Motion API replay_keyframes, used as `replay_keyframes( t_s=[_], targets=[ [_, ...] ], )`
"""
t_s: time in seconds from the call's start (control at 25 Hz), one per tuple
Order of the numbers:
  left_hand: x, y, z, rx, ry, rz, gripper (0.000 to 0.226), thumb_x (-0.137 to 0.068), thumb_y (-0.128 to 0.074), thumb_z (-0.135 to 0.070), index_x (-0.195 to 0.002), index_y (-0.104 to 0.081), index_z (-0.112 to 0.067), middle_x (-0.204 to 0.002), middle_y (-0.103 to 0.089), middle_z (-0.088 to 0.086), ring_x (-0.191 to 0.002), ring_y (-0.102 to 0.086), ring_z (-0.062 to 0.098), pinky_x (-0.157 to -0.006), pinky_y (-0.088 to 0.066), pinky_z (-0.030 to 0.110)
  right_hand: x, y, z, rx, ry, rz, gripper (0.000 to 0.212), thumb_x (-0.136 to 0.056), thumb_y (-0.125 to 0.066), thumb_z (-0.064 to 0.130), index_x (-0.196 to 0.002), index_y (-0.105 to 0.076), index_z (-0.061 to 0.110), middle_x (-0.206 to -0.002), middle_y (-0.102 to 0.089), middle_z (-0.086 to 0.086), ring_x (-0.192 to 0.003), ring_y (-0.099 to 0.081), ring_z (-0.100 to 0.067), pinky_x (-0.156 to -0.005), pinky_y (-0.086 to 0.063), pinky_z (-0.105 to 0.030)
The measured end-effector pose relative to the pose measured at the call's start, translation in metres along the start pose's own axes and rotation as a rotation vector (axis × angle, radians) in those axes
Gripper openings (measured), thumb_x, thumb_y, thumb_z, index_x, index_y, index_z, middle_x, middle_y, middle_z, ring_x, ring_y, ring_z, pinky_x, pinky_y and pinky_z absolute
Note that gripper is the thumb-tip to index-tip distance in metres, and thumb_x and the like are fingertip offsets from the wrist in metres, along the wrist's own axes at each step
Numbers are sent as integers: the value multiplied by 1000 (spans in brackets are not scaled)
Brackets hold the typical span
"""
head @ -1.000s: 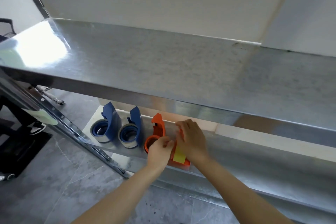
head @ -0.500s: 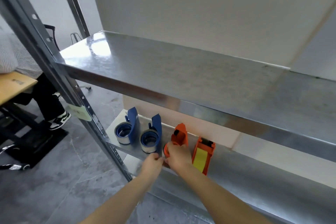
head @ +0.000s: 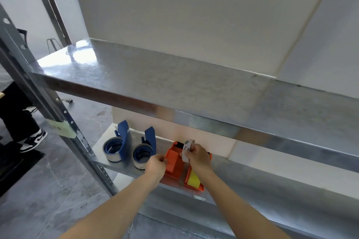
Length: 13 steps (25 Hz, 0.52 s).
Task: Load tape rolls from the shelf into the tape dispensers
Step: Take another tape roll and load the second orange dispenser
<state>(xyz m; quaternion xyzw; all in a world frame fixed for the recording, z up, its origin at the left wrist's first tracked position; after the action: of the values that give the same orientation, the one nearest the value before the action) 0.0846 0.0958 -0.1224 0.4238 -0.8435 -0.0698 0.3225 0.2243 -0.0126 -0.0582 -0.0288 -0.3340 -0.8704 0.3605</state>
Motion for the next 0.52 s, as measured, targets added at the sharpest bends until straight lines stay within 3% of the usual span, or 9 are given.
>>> replay_keyframes(
  t_s=[0.04,0.12,0.24,0.36,0.52],
  targets=[
    [5,-1,1,-38,-13,2,20,-94,-50,-14,-83,-65,-6,-63,-58,3,-67,-54,24,-62,-49,34,2,6,1,-74,-12,0,10,-90,-51,16,-84,-57,19,-95,-73,-2,-86,-66,-17,-76,-51,-34],
    [13,-3,3,-97,-44,7,22,-94,-49,-13,-77,-64,-14,-69,-61,5,-69,-54,23,-60,-39,29,7,17,3,-165,-7,0,8,-92,-52,15,-87,-55,20,-94,-72,0,-83,-68,-9,-73,-54,-26],
    [27,4,-7,-153,-99,2,18,-92,-50,-13,-94,-66,-19,-84,-66,2,-80,-58,22,-63,-42,29,19,30,7,-155,32,-6,5,-93,-52,13,-90,-56,13,-85,-68,7,-64,-62,12,-52,-42,-6],
    [42,19,-32,-230,-213,-50,33,-89,-57,-15,-122,-62,-16,-105,-69,4,-97,-63,24,-74,-45,27,34,53,1,-109,56,-74,10,-91,-55,15,-93,-58,6,-84,-64,5,-67,-60,0,-55,-42,-16],
    [60,14,-89,-403,-450,-57,38,-86,-59,-16,-123,-59,-15,-121,-67,7,-111,-63,26,-82,-46,28,65,97,-21,-123,32,-183,7,-89,-57,19,-92,-61,14,-90,-69,-1,-86,-65,-21,-75,-52,-37]
  ],
)
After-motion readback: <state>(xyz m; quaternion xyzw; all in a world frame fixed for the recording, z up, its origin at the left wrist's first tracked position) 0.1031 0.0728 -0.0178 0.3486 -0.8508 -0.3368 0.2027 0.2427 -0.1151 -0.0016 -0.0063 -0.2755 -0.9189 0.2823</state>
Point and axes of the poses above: each hand's wrist, its own x-axis away from the middle knuckle, its own y-axis out of the back of the hand, z = x × y, the point moved 9 cm from there along -x, towards the middle knuckle
